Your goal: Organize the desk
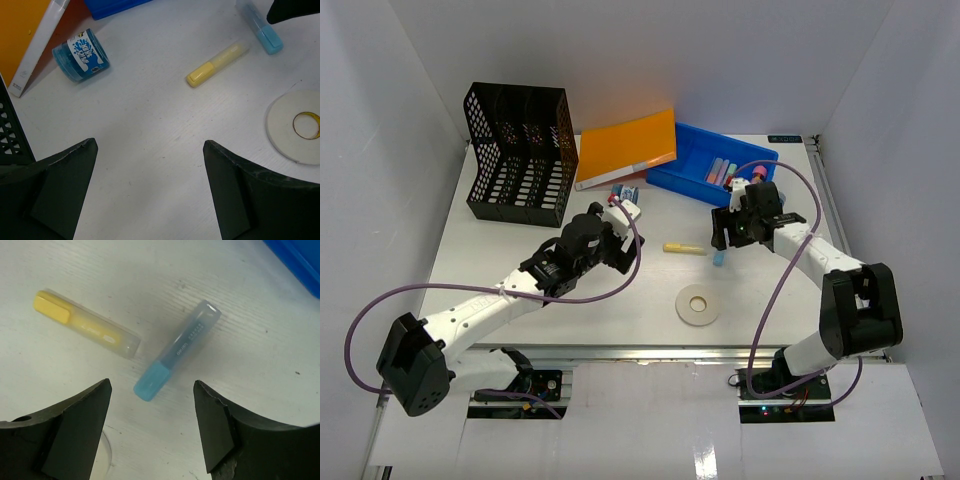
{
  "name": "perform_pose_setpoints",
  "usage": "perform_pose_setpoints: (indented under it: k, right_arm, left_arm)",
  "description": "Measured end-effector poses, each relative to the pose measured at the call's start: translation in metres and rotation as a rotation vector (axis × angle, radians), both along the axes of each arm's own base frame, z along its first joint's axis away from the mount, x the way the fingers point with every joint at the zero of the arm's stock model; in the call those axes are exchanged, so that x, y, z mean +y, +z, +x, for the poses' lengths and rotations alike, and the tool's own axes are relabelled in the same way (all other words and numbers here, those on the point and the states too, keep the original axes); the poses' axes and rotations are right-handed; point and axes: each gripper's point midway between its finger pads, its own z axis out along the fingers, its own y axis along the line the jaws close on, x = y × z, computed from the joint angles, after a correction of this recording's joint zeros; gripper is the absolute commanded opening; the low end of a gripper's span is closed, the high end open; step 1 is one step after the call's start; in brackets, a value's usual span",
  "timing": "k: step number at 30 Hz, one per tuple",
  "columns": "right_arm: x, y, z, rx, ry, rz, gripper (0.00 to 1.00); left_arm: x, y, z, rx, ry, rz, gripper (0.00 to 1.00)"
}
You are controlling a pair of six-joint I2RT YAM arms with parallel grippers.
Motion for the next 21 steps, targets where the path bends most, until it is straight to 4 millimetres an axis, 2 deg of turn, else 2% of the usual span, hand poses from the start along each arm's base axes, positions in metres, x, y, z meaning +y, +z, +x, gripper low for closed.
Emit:
perform_pose_setpoints:
  k: [2, 8, 16, 21]
  right_arm:
    - [-0.005, -0.008, -0.004, 0.015, -0.025, -0.028, 0.71]
    - [-0.016, -0.01, 0.01, -0.018, -0.1, -0.065, 0.67]
    - [-0.016, -0.049, 0.022, 0.082, -0.141, -0.094, 0.57]
    - [-0.015, -0.058, 0.022, 0.111, -0.155, -0.093, 0.5]
  left_arm:
    - [0.0, 0.0, 0.0, -0.001, 0.001, 0.001, 0.98]
    - [0.001, 0.0, 0.0, -0.004, 0.001, 0.005, 0.98]
    - [0.004, -0.005, 0.0, 0.002, 0.005, 0.015, 0.98]
    - [0.004, -0.005, 0.001, 0.002, 0.006, 0.017, 0.98]
